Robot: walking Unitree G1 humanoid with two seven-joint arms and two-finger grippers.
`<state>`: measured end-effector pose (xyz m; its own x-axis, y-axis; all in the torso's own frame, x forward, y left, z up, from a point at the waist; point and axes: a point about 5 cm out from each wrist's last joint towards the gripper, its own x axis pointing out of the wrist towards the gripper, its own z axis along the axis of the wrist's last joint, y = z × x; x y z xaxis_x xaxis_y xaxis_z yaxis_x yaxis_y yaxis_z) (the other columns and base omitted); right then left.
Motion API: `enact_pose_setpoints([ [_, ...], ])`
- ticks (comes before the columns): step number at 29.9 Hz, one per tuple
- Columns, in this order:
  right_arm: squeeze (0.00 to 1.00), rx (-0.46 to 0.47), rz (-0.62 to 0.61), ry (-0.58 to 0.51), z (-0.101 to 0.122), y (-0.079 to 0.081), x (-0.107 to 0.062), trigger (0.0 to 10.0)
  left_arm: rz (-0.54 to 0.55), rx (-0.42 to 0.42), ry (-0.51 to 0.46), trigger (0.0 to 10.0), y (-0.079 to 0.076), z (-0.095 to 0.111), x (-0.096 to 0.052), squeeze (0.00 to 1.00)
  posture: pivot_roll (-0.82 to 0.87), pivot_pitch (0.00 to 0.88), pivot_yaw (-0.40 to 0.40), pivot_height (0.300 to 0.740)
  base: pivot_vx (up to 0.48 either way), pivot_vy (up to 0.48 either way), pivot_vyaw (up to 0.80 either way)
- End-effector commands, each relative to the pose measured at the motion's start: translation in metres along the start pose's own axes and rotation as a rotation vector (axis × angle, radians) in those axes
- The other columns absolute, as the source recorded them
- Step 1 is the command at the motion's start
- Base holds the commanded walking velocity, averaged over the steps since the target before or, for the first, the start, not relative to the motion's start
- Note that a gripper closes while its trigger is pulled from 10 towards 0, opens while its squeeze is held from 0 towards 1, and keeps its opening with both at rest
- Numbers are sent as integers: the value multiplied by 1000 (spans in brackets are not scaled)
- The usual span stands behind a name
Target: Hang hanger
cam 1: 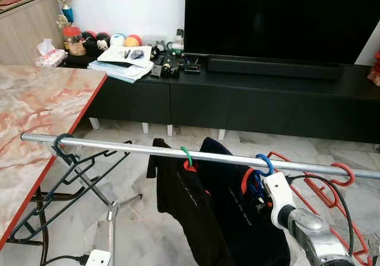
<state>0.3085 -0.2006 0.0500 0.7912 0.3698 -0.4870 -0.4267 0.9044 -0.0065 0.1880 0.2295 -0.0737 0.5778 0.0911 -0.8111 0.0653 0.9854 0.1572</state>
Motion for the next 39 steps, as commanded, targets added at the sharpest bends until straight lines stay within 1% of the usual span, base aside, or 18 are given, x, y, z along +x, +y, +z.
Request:
enact_pose_setpoints([
  [1, 0, 4, 1, -35, 7, -1, 1, 10000, -3, 6, 24, 10000, 1, -7, -1, 0, 3, 61, -10, 740, 0, 0, 0],
  [4, 0, 9, 8, -42, 7, 1, 1, 9922, -5, 6, 26, 10000, 1, -7, -1, 0, 4, 60, -10, 740, 0, 0, 0],
  [5, 0, 10, 9, -42, 7, 1, 1, 8980, -5, 6, 26, 10000, 1, -7, -1, 0, 3, 61, -10, 740, 0, 0, 0],
  [6, 0, 9, 9, -42, 7, 1, 1, 4275, -5, 6, 26, 10000, 1, -7, -1, 0, 3, 61, -10, 740, 0, 0, 0],
  [7, 0, 8, 16, -46, 7, 1, 1, 0, -5, 6, 26, 10000, 1, -7, -1, 0, 2, 62, -9, 740, 0, 0, 0],
  [11, 0, 4, 22, -52, 8, 1, 1, 0, -5, 7, 26, 10000, 1, -7, -1, 0, 3, 64, -9, 740, 0, 0, 0],
  [16, 0, 12, 25, -82, 16, -1, 0, 0, -5, 8, 26, 10000, 2, -7, -1, 0, 2, 65, -7, 740, 0, 0, 0],
  [21, 0, 9, 31, -85, 16, -1, 0, 0, -7, 10, 26, 10000, 2, -6, -1, 0, 3, 66, -7, 740, 0, 0, 0],
  [33, 0, 31, 52, -113, 16, 8, 0, 0, -13, 10, 30, 10000, 1, -7, -1, 0, 2, 68, -8, 740, 0, 0, 0],
  [36, 0, 45, 8, -150, 17, 9, -1, 0, -15, 11, 31, 10000, 1, -7, -1, 0, -2, 70, -8, 740, 0, 0, 0],
  [39, 0, 60, -61, -212, 23, 10, -4, 0, -16, 12, 31, 10000, 1, -7, -1, 0, -5, 69, -9, 740, 0, 0, 0],
])
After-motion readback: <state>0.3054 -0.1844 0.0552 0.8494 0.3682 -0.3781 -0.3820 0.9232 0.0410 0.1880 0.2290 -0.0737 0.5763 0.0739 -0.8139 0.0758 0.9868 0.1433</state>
